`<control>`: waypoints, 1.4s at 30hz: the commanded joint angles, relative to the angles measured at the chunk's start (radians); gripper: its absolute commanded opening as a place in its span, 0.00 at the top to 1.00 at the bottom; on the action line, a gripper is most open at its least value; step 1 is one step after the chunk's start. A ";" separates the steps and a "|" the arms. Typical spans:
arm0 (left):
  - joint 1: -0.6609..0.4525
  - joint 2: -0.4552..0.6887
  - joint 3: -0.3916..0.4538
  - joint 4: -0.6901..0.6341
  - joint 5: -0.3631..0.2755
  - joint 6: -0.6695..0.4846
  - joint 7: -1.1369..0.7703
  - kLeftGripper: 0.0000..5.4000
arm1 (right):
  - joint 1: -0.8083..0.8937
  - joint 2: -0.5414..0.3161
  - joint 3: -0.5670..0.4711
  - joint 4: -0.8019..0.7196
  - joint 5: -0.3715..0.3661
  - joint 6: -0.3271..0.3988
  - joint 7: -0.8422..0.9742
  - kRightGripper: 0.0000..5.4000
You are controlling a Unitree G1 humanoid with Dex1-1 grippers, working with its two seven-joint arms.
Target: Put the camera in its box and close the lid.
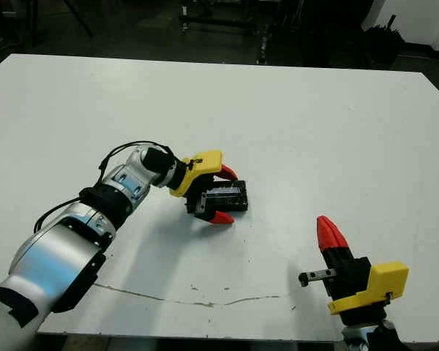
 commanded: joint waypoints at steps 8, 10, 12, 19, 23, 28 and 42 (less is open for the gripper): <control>0.057 -0.044 0.094 0.008 -0.099 0.254 -0.016 0.00 | 0.004 -0.013 -0.009 0.014 0.010 -0.005 0.016 1.00; 0.069 -0.052 0.099 0.005 -0.103 0.270 -0.001 0.00 | 0.001 -0.015 -0.008 0.018 0.004 -0.013 0.019 1.00; 0.083 -0.057 0.099 0.007 -0.099 0.280 0.017 0.00 | 0.002 -0.016 -0.007 0.018 0.003 -0.014 0.021 1.00; 0.108 -0.035 0.129 0.015 -0.122 0.335 0.037 0.00 | 0.005 -0.014 -0.009 0.016 0.016 -0.008 0.026 1.00; 0.124 0.013 0.159 -0.052 -0.163 0.357 0.002 0.00 | 0.008 -0.012 -0.006 0.013 0.021 -0.005 0.025 1.00; 0.180 0.082 0.206 -0.212 -0.236 0.376 -0.033 0.00 | 0.010 -0.009 -0.002 0.015 0.019 -0.010 0.024 1.00; 0.418 0.278 0.418 -0.839 -0.449 0.418 0.152 0.00 | -0.005 -0.014 -0.008 0.030 0.036 -0.014 0.041 1.00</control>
